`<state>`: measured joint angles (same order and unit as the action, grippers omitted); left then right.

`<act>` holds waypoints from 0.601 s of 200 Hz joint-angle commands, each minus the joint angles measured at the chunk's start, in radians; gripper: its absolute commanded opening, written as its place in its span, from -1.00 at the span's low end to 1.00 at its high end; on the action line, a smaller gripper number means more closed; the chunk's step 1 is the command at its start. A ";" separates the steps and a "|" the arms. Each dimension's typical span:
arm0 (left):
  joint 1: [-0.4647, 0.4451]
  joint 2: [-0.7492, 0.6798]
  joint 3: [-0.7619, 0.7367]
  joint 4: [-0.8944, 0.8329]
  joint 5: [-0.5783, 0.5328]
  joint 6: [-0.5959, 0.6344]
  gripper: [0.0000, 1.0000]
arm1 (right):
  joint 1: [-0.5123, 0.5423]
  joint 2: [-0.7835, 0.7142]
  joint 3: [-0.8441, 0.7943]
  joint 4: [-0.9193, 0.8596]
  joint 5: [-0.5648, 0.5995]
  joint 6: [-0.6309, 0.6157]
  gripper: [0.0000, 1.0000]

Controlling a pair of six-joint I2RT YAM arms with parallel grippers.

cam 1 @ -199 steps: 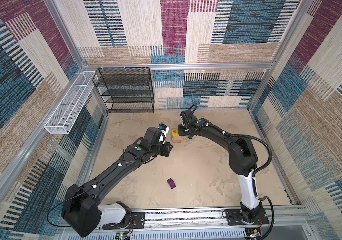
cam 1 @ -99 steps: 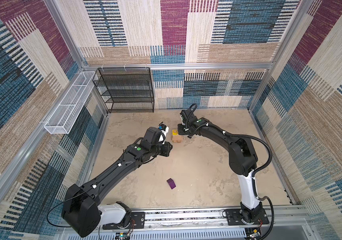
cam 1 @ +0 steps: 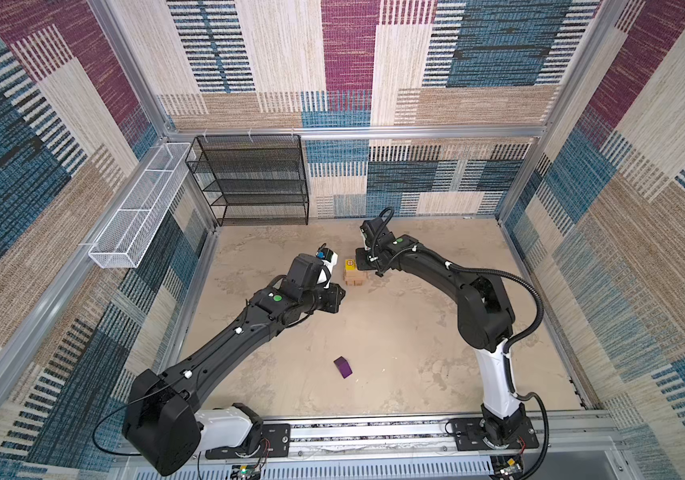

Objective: Build the wood block tower

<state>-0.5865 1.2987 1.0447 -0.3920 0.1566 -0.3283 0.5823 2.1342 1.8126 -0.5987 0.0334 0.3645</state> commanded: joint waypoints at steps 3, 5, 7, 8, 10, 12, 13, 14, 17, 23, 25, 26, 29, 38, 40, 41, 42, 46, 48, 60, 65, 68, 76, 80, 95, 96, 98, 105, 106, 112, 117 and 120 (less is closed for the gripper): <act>0.001 -0.007 0.000 0.020 -0.014 0.029 -0.51 | -0.001 -0.003 0.009 0.007 -0.010 0.010 -0.28; 0.001 -0.006 0.000 0.019 -0.014 0.029 -0.51 | -0.001 -0.003 0.008 0.007 -0.010 0.009 -0.28; 0.001 -0.007 0.000 0.019 -0.014 0.029 -0.51 | -0.001 -0.003 0.009 0.007 -0.010 0.009 -0.28; 0.001 -0.008 0.000 0.019 -0.014 0.029 -0.51 | 0.000 -0.004 0.009 0.007 -0.010 0.009 -0.28; 0.001 -0.008 0.000 0.019 -0.014 0.029 -0.51 | -0.001 -0.005 0.009 0.007 -0.011 0.009 -0.28; 0.001 -0.008 0.000 0.019 -0.015 0.029 -0.52 | 0.000 -0.005 0.009 0.007 -0.011 0.009 -0.27; 0.001 -0.007 0.000 0.019 -0.014 0.029 -0.52 | -0.001 -0.005 0.009 0.007 -0.010 0.009 -0.27; 0.001 -0.008 0.000 0.019 -0.015 0.029 -0.52 | -0.001 -0.005 0.009 0.007 -0.010 0.008 -0.27; 0.001 -0.008 0.000 0.019 -0.015 0.029 -0.51 | -0.001 -0.005 0.008 0.007 -0.011 0.008 -0.27; 0.001 -0.009 0.000 0.019 -0.015 0.029 -0.52 | -0.001 -0.006 0.009 0.008 -0.012 0.008 -0.27; 0.001 -0.007 -0.001 0.019 -0.015 0.029 -0.52 | -0.001 -0.007 0.009 0.007 -0.012 0.009 -0.27; 0.001 -0.008 -0.001 0.019 -0.015 0.029 -0.52 | -0.001 -0.007 0.009 0.007 -0.012 0.009 -0.27; 0.001 -0.008 0.000 0.019 -0.015 0.030 -0.52 | 0.000 -0.007 0.009 0.007 -0.013 0.008 -0.27; 0.001 -0.009 -0.001 0.019 -0.015 0.030 -0.52 | 0.000 -0.007 0.010 0.008 -0.014 0.008 -0.19; 0.001 -0.008 -0.002 0.019 -0.015 0.029 -0.52 | 0.000 -0.007 0.009 0.008 -0.015 0.007 -0.19; 0.001 -0.008 -0.001 0.019 -0.015 0.029 -0.52 | -0.001 -0.007 0.009 0.008 -0.015 0.009 -0.19; 0.001 -0.008 -0.001 0.019 -0.015 0.029 -0.52 | -0.001 -0.007 0.008 0.008 -0.016 0.008 -0.19; 0.001 -0.009 -0.001 0.019 -0.015 0.030 -0.52 | -0.001 -0.007 0.009 0.008 -0.016 0.007 -0.19; 0.001 -0.009 -0.001 0.019 -0.015 0.029 -0.52 | -0.001 -0.007 0.010 0.009 -0.015 0.007 -0.19; 0.001 -0.010 0.000 0.020 -0.014 0.030 -0.52 | 0.000 -0.007 0.009 0.008 -0.016 0.008 -0.18; 0.001 -0.010 0.000 0.019 -0.014 0.029 -0.52 | 0.000 -0.007 0.007 0.009 -0.017 0.008 -0.19; 0.001 -0.010 0.000 0.019 -0.015 0.030 -0.52 | -0.001 -0.007 0.008 0.008 -0.017 0.008 -0.18; 0.001 -0.011 0.000 0.018 -0.015 0.029 -0.53 | -0.001 -0.007 0.007 0.008 -0.017 0.009 -0.19; 0.001 -0.011 0.000 0.018 -0.015 0.029 -0.53 | -0.001 -0.007 0.007 0.007 -0.017 0.009 -0.19; 0.001 -0.013 -0.001 0.018 -0.017 0.030 -0.53 | -0.001 -0.011 0.007 0.009 -0.017 0.010 -0.18; 0.001 -0.013 0.000 0.018 -0.017 0.030 -0.52 | -0.001 -0.011 0.008 0.010 -0.017 0.010 -0.18; 0.001 -0.013 -0.001 0.018 -0.017 0.030 -0.53 | -0.001 -0.013 0.007 0.009 -0.017 0.011 -0.19; 0.001 -0.014 -0.002 0.017 -0.018 0.031 -0.52 | 0.000 -0.017 0.008 0.010 -0.017 0.011 -0.19; 0.001 -0.014 -0.002 0.017 -0.018 0.031 -0.52 | 0.000 -0.017 0.008 0.010 -0.017 0.011 -0.19; 0.001 -0.014 -0.002 0.017 -0.019 0.031 -0.53 | -0.001 -0.021 0.007 0.010 -0.017 0.011 -0.19; 0.001 -0.016 -0.002 0.016 -0.019 0.032 -0.53 | -0.001 -0.025 0.007 0.011 -0.018 0.012 -0.19; 0.001 -0.016 -0.002 0.016 -0.019 0.031 -0.52 | 0.000 -0.027 0.008 0.011 -0.019 0.011 -0.18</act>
<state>-0.5865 1.2926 1.0443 -0.3916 0.1509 -0.3180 0.5823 2.1296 1.8130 -0.5999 0.0265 0.3645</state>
